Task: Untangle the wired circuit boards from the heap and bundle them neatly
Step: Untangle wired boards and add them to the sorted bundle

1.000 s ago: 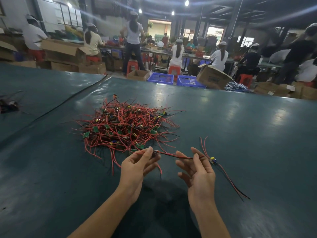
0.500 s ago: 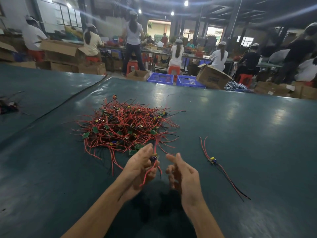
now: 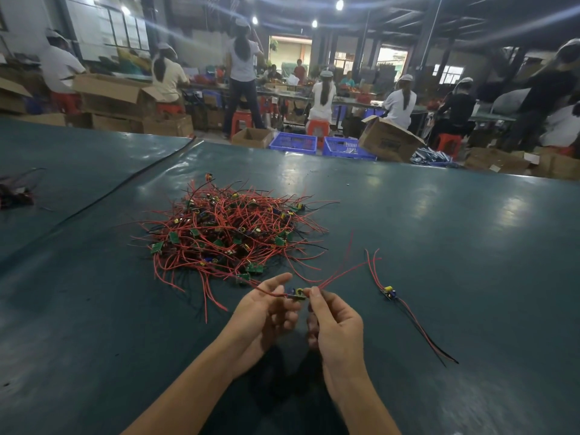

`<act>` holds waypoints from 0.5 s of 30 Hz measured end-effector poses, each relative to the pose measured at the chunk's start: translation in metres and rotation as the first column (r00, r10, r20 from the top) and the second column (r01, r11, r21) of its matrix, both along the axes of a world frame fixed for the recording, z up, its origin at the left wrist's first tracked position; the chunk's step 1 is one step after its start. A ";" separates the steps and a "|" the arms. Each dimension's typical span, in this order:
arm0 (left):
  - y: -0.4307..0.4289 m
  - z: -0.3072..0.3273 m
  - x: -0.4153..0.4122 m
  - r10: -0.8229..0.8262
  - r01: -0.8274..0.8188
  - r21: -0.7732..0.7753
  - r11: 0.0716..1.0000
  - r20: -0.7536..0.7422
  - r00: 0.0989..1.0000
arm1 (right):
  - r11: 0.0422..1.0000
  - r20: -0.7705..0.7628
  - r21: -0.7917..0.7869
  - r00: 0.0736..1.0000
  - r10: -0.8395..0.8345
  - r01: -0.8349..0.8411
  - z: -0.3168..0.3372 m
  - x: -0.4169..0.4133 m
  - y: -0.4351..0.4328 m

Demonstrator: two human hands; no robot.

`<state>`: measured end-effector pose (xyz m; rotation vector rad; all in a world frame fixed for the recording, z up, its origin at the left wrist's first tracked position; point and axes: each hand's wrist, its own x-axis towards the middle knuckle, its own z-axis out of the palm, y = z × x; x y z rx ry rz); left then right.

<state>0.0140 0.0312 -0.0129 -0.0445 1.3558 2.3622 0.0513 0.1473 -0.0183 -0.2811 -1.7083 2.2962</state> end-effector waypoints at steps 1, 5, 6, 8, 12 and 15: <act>0.000 -0.002 0.000 0.001 -0.002 -0.046 0.999 -0.015 1.000 | 0.999 -0.008 0.009 0.999 -0.044 0.044 0.000 0.000 0.001; 0.004 -0.006 0.009 -0.167 0.122 -0.252 0.960 -0.165 0.972 | 0.988 -0.087 0.078 0.988 -0.129 0.136 0.003 0.000 0.002; 0.006 -0.004 0.012 -0.195 0.146 -0.246 0.958 -0.189 0.962 | 0.991 -0.102 0.082 0.990 -0.097 0.106 0.004 0.002 0.001; 0.007 -0.001 0.015 -0.149 0.109 -0.203 0.973 -0.192 0.970 | 0.996 -0.118 0.081 0.992 -0.033 0.043 0.007 0.005 -0.003; 0.007 0.001 0.012 0.004 -0.043 -0.185 0.982 -0.207 0.978 | 0.975 -0.125 0.206 0.991 -0.054 0.080 0.007 0.005 -0.006; 0.008 0.002 0.014 0.040 -0.122 -0.235 0.964 -0.327 0.944 | 0.991 -0.071 0.106 0.994 -0.079 0.086 0.010 0.005 -0.005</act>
